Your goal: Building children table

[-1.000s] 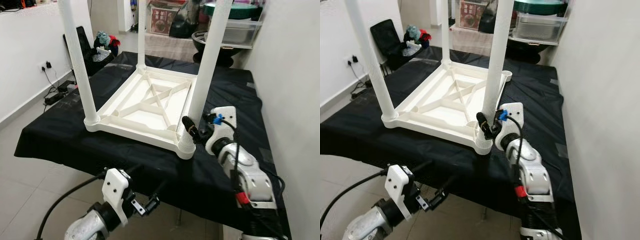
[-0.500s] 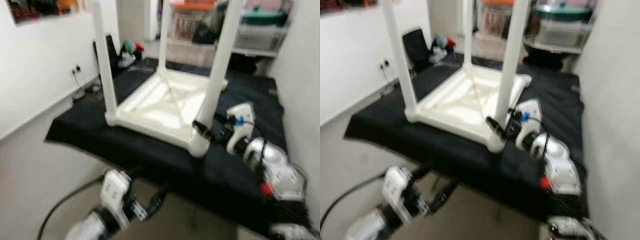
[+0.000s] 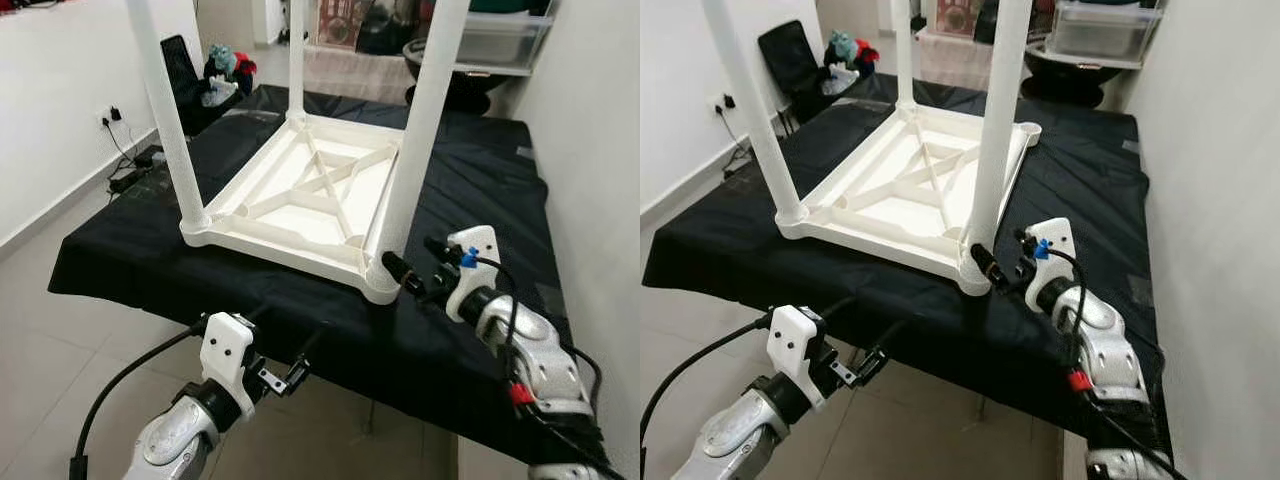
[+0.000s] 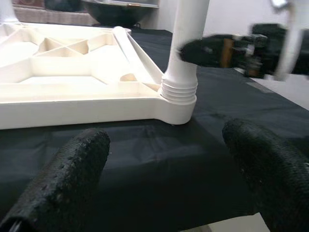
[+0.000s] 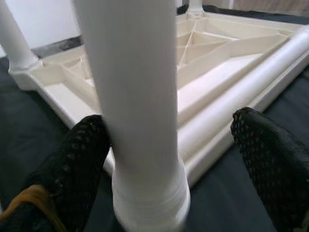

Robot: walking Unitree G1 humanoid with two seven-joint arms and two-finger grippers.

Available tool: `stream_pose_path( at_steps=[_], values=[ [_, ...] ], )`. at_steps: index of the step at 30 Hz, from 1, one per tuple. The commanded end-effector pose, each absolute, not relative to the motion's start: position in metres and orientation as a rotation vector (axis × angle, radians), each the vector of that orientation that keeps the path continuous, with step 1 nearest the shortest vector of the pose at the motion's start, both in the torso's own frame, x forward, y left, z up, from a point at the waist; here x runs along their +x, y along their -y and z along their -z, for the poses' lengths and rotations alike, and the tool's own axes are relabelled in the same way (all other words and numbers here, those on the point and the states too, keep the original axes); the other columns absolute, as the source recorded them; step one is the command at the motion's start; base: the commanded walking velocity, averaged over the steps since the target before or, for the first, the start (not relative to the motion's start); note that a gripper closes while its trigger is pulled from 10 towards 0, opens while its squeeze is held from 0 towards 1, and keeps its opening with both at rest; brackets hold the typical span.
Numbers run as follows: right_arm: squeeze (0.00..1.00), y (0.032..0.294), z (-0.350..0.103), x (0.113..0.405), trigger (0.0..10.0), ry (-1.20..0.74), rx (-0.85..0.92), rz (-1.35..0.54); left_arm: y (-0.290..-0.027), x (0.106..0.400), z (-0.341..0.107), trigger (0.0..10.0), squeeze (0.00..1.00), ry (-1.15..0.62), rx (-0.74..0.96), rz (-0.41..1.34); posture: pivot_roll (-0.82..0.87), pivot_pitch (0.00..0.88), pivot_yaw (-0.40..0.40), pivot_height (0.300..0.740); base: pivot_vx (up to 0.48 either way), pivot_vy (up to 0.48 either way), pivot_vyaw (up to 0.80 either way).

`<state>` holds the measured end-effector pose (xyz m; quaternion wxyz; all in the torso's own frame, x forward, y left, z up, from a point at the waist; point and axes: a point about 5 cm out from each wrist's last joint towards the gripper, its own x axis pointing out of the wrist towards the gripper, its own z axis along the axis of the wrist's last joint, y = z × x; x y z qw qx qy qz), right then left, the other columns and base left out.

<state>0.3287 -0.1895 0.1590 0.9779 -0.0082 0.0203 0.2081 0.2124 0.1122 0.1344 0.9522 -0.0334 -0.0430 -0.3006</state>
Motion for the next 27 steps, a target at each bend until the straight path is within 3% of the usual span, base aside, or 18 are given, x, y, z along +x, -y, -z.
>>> stream_pose_path(
  at_steps=[1, 6, 7, 8, 27],
  values=[
    [0.00, 0.191, -0.162, 0.332, 10.0, -0.017, -0.018, -0.397, -0.110, 0.212, -0.133, 10.0, 0.00, 0.083, -0.058, 0.628, -0.07, 0.018, -0.062, 0.740, 0.000, 0.000, 0.00],
    [0.00, 0.188, -0.173, 0.338, 10.0, 0.016, -0.008, -0.419, -0.107, 0.210, -0.134, 10.0, 0.00, 0.085, -0.064, 0.642, -0.06, 0.027, -0.066, 0.740, 0.000, 0.000, 0.00],
    [0.00, 0.188, -0.179, 0.341, 5.7, 0.035, -0.003, -0.444, -0.107, 0.209, -0.134, 10.0, 0.00, 0.086, -0.064, 0.647, -0.06, 0.031, -0.067, 0.740, 0.000, 0.000, 0.00],
    [0.00, 0.188, -0.185, 0.343, 0.0, 0.051, 0.006, -0.468, -0.106, 0.208, -0.135, 10.0, 0.00, 0.088, -0.066, 0.652, -0.06, 0.033, -0.067, 0.740, 0.000, 0.000, 0.00],
    [0.00, 0.200, -0.223, 0.357, 0.0, 0.072, -0.138, -0.554, -0.103, 0.198, -0.142, 10.0, 0.00, 0.099, -0.109, 0.678, -0.06, 0.108, -0.087, 0.740, 0.000, 0.000, 0.00]
  ],
)
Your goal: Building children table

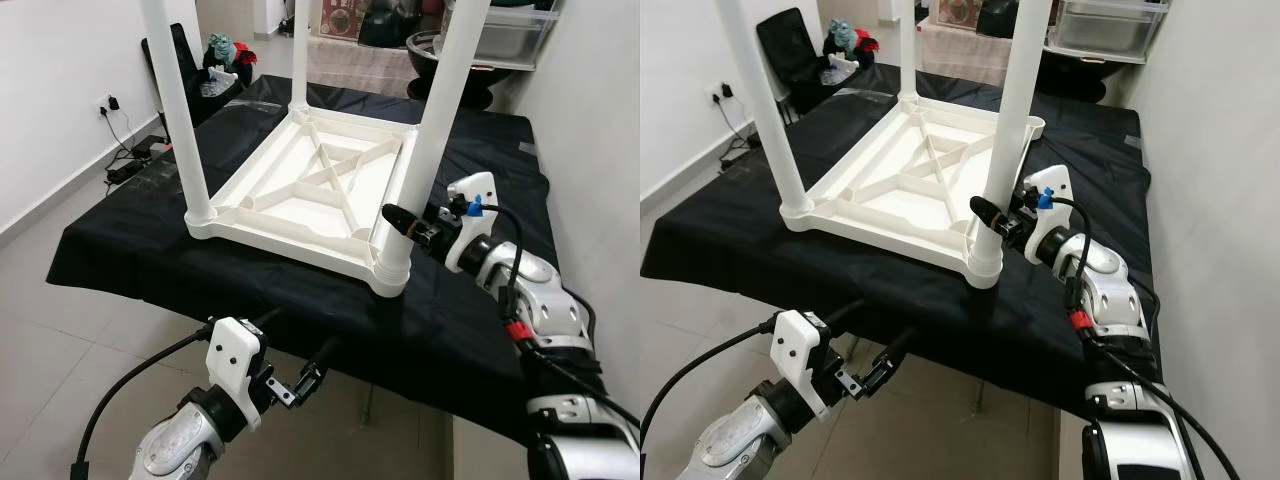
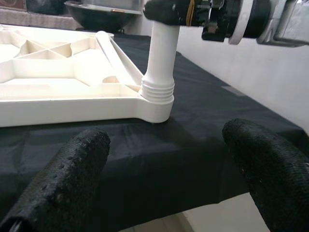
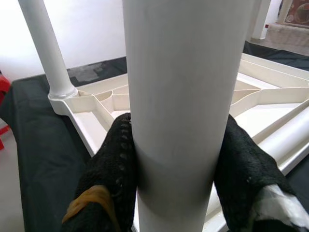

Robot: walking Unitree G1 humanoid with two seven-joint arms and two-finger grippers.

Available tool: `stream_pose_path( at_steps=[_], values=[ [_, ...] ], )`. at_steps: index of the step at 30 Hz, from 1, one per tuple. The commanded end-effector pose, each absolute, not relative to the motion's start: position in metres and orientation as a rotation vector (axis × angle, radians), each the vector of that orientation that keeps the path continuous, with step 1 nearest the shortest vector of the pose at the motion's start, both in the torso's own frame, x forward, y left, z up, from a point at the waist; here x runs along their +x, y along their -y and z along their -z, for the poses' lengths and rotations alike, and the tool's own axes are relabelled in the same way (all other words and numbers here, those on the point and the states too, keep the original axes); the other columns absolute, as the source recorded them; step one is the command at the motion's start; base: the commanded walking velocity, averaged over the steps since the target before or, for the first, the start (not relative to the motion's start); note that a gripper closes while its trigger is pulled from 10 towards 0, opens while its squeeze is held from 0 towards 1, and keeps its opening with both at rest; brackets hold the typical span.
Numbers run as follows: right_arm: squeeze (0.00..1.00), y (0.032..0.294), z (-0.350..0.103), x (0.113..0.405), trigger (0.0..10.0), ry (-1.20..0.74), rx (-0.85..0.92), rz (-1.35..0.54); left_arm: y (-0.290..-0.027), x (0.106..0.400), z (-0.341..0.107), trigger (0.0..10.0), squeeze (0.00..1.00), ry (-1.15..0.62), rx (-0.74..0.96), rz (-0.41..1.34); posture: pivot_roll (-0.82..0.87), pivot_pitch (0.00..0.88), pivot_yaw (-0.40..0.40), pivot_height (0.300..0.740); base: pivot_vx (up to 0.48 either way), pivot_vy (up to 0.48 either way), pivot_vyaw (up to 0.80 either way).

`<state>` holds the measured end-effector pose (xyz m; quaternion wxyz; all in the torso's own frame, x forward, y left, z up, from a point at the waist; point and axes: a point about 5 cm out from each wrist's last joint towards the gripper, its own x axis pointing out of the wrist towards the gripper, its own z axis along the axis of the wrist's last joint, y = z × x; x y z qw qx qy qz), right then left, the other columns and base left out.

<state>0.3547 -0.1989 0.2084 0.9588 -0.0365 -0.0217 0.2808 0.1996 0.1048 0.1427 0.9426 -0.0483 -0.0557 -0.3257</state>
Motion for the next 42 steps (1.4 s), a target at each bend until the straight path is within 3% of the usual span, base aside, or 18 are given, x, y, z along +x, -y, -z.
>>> stream_pose_path(
  at_steps=[1, 2, 3, 6, 8, 10, 16, 17, 18, 19, 20, 21, 25, 28, 32, 39, 40, 42],
  values=[
    [0.00, 0.215, -0.223, 0.359, 0.0, 0.053, -0.167, -0.323, -0.102, 0.195, -0.143, 10.0, 0.00, 0.100, -0.116, 0.681, -0.05, 0.122, -0.117, 0.740, 0.000, 0.000, 0.00],
    [0.00, 0.215, -0.223, 0.359, 0.0, 0.053, -0.167, -0.323, -0.102, 0.195, -0.143, 10.0, 0.00, 0.100, -0.116, 0.681, -0.05, 0.122, -0.117, 0.740, 0.000, 0.000, 0.00],
    [0.00, 0.230, -0.216, 0.348, 0.0, 0.047, -0.117, -0.014, -0.101, 0.193, -0.144, 10.0, 0.00, 0.102, -0.121, 0.684, -0.04, 0.125, -0.137, 0.740, 0.000, 0.000, 0.00],
    [0.00, 0.212, -0.195, 0.329, 0.0, -0.017, -0.082, 0.105, -0.100, 0.192, -0.145, 10.0, 0.00, 0.105, -0.124, 0.685, -0.03, 0.127, -0.134, 0.740, 0.000, 0.000, 0.00],
    [0.00, 0.146, -0.173, 0.306, 0.0, -0.095, 0.038, 0.053, -0.100, 0.194, -0.146, 10.0, 0.00, 0.107, -0.127, 0.680, -0.04, 0.117, -0.105, 0.740, 0.000, 0.000, 0.00],
    [0.00, 0.125, -0.172, 0.307, 0.0, -0.098, 0.052, -0.009, -0.100, 0.196, -0.145, 10.0, 0.00, 0.106, -0.127, 0.680, -0.04, 0.114, -0.103, 0.740, 0.000, 0.000, 0.00],
    [0.00, 0.112, -0.178, 0.320, 0.0, -0.061, 0.044, -0.076, -0.100, 0.199, -0.143, 10.0, 0.00, 0.099, -0.121, 0.693, -0.02, 0.100, -0.099, 0.740, 0.000, 0.000, 0.00],
    [0.00, 0.106, -0.180, 0.320, 3.8, -0.065, 0.049, -0.129, -0.101, 0.200, -0.143, 10.0, 0.00, 0.099, -0.120, 0.693, -0.03, 0.096, -0.094, 0.740, 0.000, 0.000, 0.00],
    [0.00, 0.106, -0.180, 0.320, 3.8, -0.065, 0.049, -0.129, -0.101, 0.200, -0.143, 10.0, 0.00, 0.099, -0.120, 0.693, -0.03, 0.096, -0.094, 0.740, 0.000, 0.000, 0.00],
    [0.09, 0.100, -0.183, 0.319, 10.0, -0.059, 0.068, -0.192, -0.101, 0.200, -0.143, 10.0, 0.00, 0.099, -0.120, 0.691, -0.04, 0.095, -0.092, 0.740, 0.000, 0.000, 0.00],
    [0.09, 0.100, -0.183, 0.319, 10.0, -0.059, 0.068, -0.192, -0.101, 0.200, -0.143, 10.0, 0.00, 0.099, -0.120, 0.691, -0.04, 0.095, -0.092, 0.740, 0.000, 0.000, 0.00],
    [1.00, 0.093, -0.187, 0.318, 10.0, -0.048, 0.088, -0.264, -0.101, 0.200, -0.144, 10.0, 0.00, 0.100, -0.121, 0.689, -0.04, 0.100, -0.091, 0.740, 0.000, 0.000, 0.00],
    [1.00, 0.087, -0.193, 0.312, 10.0, -0.053, 0.114, -0.295, -0.101, 0.199, -0.145, 10.0, 0.00, 0.100, -0.122, 0.687, -0.04, 0.100, -0.091, 0.740, 0.000, 0.000, 0.00],
    [1.00, 0.094, -0.214, 0.313, 10.0, 0.028, 0.139, -0.513, -0.100, 0.195, -0.148, 10.0, 0.00, 0.097, -0.130, 0.691, -0.02, 0.143, -0.086, 0.740, 0.000, 0.000, 0.00],
    [1.00, 0.097, -0.220, 0.314, 10.0, 0.055, 0.145, -0.594, -0.100, 0.193, -0.149, 10.0, 0.00, 0.096, -0.132, 0.693, -0.02, 0.143, -0.086, 0.740, 0.000, 0.000, 0.00],
    [1.00, 0.139, -0.248, 0.337, 10.0, 0.120, 0.027, -0.860, -0.098, 0.182, -0.156, 10.0, 0.00, 0.092, -0.144, 0.707, 0.01, 0.212, -0.082, 0.740, 0.000, 0.000, 0.00],
    [0.00, 0.153, -0.259, 0.341, 10.0, 0.126, -0.005, -0.981, -0.098, 0.177, -0.158, 10.0, 0.00, 0.084, -0.149, 0.712, 0.03, 0.233, -0.079, 0.740, 0.000, 0.000, 0.00],
    [0.00, 0.162, -0.266, 0.342, 10.0, 0.126, -0.017, -1.058, -0.098, 0.174, -0.159, 10.0, 0.00, 0.078, -0.152, 0.714, 0.03, 0.233, -0.079, 0.740, 0.000, 0.000, 0.00]
  ],
)
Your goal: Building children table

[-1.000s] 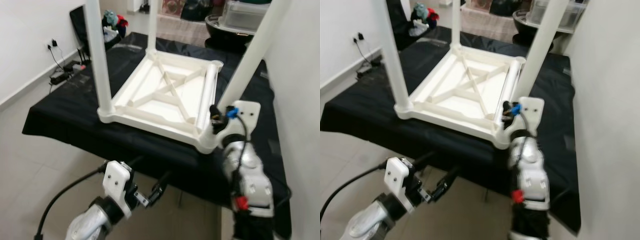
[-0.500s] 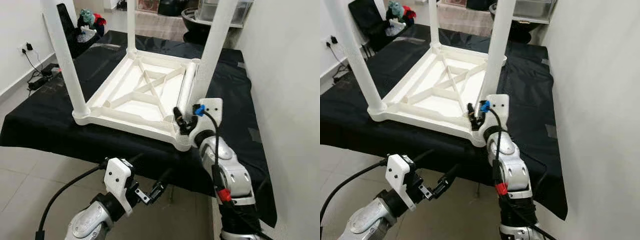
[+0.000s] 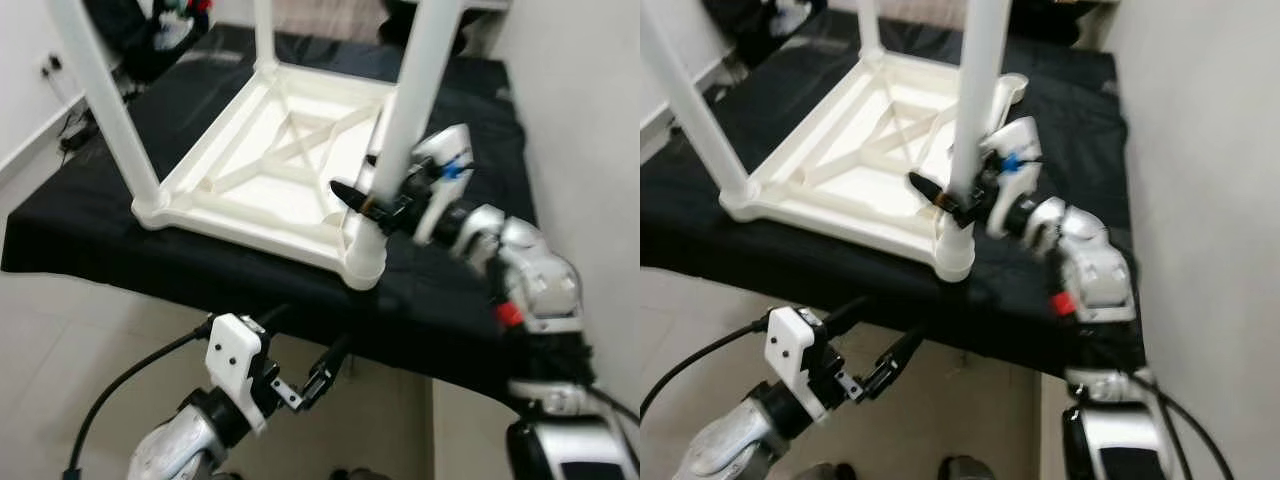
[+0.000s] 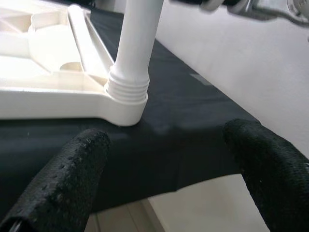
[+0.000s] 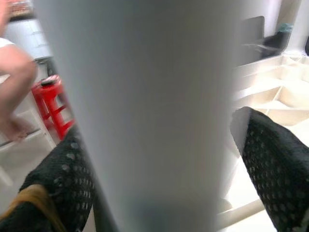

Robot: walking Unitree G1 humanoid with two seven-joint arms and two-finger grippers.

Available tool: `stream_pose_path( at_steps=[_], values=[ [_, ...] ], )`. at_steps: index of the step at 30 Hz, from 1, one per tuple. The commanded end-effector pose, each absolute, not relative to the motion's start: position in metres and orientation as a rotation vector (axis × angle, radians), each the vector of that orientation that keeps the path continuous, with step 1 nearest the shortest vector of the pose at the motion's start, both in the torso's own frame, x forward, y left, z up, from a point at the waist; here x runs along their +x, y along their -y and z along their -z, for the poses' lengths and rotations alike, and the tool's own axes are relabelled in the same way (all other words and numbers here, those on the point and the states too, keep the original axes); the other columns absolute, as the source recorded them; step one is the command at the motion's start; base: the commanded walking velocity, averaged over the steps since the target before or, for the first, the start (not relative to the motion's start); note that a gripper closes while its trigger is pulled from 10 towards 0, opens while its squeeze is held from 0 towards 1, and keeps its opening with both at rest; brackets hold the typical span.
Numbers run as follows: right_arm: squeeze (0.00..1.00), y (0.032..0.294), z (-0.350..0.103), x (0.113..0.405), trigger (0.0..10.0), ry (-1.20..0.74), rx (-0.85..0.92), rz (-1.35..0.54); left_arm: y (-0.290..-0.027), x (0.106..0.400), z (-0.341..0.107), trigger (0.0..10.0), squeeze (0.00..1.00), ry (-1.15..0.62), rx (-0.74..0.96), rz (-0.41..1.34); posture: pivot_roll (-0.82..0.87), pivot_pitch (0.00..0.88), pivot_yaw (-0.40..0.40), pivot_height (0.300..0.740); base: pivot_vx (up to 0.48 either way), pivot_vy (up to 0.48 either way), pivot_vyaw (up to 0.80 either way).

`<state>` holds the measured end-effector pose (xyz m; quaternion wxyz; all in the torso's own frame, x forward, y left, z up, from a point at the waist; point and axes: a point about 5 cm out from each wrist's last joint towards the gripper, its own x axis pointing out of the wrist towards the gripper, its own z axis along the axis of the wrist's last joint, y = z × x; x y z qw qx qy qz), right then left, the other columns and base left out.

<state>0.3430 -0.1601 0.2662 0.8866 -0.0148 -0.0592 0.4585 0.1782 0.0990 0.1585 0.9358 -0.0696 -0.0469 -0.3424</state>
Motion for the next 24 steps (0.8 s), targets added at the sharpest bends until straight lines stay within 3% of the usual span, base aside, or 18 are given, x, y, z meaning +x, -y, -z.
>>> stream_pose_path(
  at_steps=[1, 3, 16, 17, 24],
  values=[
    [0.00, 0.167, -0.272, 0.340, 10.0, 0.119, 0.004, -1.140, -0.098, 0.171, -0.160, 10.0, 0.00, 0.072, -0.155, 0.718, 0.04, 0.244, -0.075, 0.740, 0.000, 0.000, 0.00],
    [0.00, 0.174, -0.277, 0.339, 10.0, 0.096, 0.025, -1.246, -0.099, 0.167, -0.161, 10.0, 0.00, 0.063, -0.158, 0.724, 0.04, 0.246, -0.072, 0.740, 0.000, 0.000, 0.00],
    [0.00, 0.193, -0.290, 0.343, 10.0, 0.103, 0.023, -1.351, -0.098, 0.166, -0.162, 10.0, 0.00, 0.050, -0.159, 0.731, 0.05, 0.238, -0.067, 0.740, 0.000, 0.000, 0.00],
    [0.00, 0.194, -0.293, 0.344, 0.0, 0.117, 0.021, -1.365, -0.098, 0.165, -0.162, 10.0, 0.00, 0.049, -0.158, 0.731, 0.05, 0.238, -0.067, 0.740, 0.000, 0.000, 0.00],
    [0.00, 0.195, -0.301, 0.347, 0.0, 0.166, 0.026, -1.440, -0.097, 0.165, -0.165, 10.0, 0.00, 0.045, -0.158, 0.730, 0.05, 0.244, -0.066, 0.740, 0.000, 0.000, 0.00]
  ],
)
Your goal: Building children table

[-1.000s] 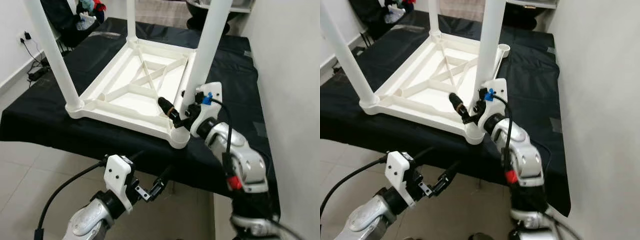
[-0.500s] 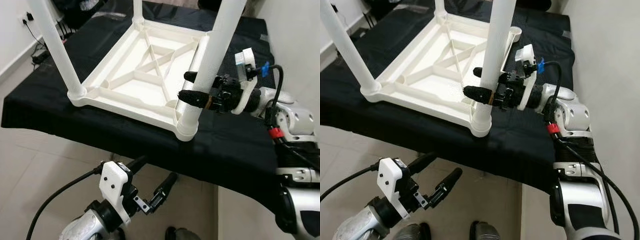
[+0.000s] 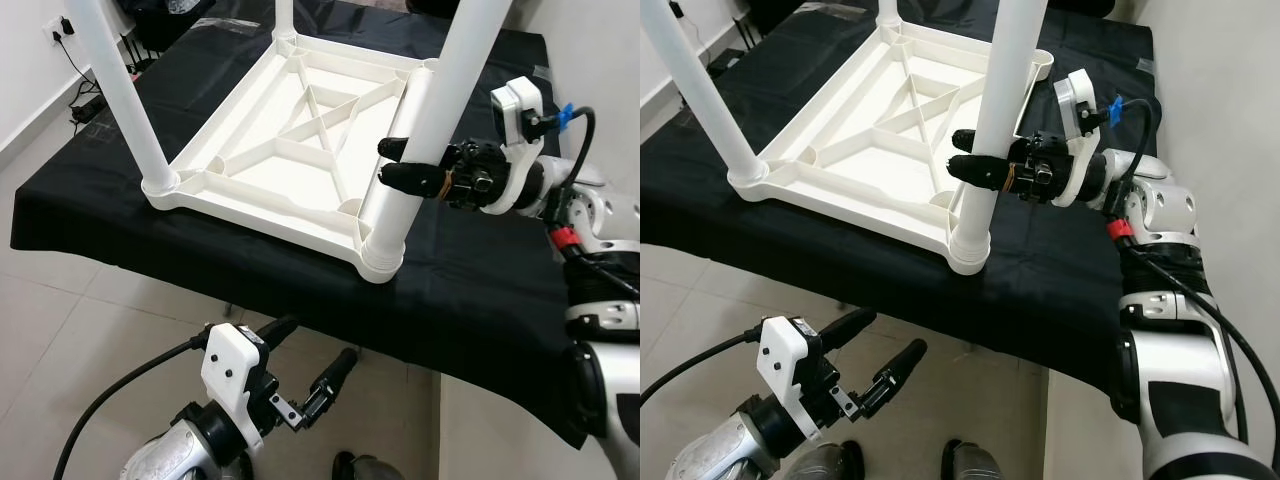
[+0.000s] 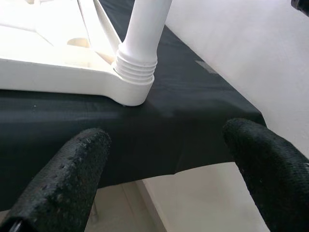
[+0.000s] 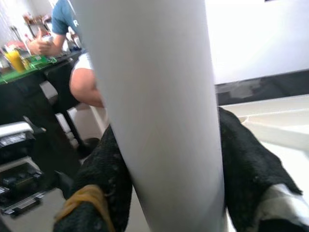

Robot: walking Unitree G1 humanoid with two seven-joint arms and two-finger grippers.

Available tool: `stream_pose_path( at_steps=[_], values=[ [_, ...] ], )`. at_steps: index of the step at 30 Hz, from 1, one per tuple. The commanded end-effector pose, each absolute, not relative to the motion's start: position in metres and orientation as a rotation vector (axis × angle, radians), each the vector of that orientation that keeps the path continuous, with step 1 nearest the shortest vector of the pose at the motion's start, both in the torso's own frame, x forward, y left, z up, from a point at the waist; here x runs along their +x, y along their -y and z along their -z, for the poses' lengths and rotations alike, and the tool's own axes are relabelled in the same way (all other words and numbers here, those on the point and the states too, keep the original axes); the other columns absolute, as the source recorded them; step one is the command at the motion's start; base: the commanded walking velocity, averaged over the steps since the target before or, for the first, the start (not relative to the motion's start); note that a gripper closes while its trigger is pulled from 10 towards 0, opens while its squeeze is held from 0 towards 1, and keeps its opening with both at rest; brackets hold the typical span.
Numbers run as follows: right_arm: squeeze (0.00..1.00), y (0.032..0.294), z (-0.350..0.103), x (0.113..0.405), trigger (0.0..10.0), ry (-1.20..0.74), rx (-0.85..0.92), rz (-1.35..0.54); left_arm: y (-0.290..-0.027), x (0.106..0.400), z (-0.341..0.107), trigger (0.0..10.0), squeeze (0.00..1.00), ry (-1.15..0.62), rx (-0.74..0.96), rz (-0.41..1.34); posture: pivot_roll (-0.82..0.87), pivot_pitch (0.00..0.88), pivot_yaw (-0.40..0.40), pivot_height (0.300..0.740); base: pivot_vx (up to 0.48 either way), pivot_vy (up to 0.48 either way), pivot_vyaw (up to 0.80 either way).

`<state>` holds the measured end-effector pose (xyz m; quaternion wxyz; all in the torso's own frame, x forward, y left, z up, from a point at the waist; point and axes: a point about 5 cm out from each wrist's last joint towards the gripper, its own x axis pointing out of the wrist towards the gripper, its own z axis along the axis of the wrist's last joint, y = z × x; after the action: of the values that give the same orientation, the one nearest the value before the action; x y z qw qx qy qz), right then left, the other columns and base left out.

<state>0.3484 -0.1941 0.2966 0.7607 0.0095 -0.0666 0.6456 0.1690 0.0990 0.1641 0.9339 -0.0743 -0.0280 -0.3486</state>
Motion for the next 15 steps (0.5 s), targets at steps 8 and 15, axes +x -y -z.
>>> stream_pose_path(
  at_steps=[8, 15],
  values=[
    [0.00, 0.201, -0.302, 0.347, 0.0, 0.202, -0.021, -1.362, -0.098, 0.165, -0.166, 10.0, 0.00, 0.042, -0.159, 0.729, 0.04, 0.238, -0.067, 0.740, 0.000, 0.000, 0.00],
    [0.00, 0.205, -0.250, 0.330, 0.0, 0.030, -0.172, -0.192, -0.093, 0.172, -0.156, 10.0, 0.00, 0.042, -0.147, 0.730, 0.08, 0.162, -0.163, 0.740, 0.000, 0.000, 0.00]
  ],
)
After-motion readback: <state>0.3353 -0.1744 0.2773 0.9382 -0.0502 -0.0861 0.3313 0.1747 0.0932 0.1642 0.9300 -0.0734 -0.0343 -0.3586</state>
